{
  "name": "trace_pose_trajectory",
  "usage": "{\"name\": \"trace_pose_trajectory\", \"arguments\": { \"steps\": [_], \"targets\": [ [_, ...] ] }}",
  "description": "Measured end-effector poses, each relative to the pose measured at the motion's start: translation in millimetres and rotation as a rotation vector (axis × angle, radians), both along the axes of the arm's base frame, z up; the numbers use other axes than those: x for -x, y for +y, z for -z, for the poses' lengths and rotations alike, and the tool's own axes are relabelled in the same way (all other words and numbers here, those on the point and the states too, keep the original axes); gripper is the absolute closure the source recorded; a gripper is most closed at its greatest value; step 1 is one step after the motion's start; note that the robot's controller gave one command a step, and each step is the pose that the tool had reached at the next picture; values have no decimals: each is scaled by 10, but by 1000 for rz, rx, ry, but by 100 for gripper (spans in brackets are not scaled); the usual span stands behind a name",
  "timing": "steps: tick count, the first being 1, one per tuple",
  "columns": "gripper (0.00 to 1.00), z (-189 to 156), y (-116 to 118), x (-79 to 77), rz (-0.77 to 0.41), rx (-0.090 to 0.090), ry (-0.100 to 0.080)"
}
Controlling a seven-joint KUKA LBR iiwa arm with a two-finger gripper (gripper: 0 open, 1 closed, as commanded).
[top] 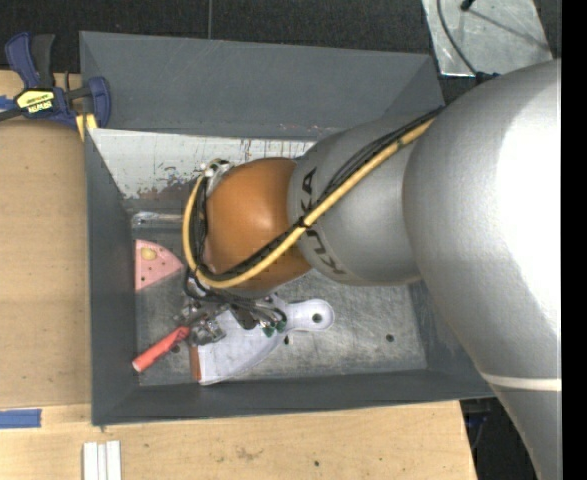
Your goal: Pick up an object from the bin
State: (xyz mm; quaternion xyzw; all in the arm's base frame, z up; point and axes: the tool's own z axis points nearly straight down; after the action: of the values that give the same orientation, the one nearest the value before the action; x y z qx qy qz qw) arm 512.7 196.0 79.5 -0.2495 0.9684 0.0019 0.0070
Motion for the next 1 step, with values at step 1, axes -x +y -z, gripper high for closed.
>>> {"name": "trace_pose_trajectory", "arguments": {
  "steps": [1],
  "targets": [
    [100, -391, -25, 77, -41, 9, 18]
  ]
}}
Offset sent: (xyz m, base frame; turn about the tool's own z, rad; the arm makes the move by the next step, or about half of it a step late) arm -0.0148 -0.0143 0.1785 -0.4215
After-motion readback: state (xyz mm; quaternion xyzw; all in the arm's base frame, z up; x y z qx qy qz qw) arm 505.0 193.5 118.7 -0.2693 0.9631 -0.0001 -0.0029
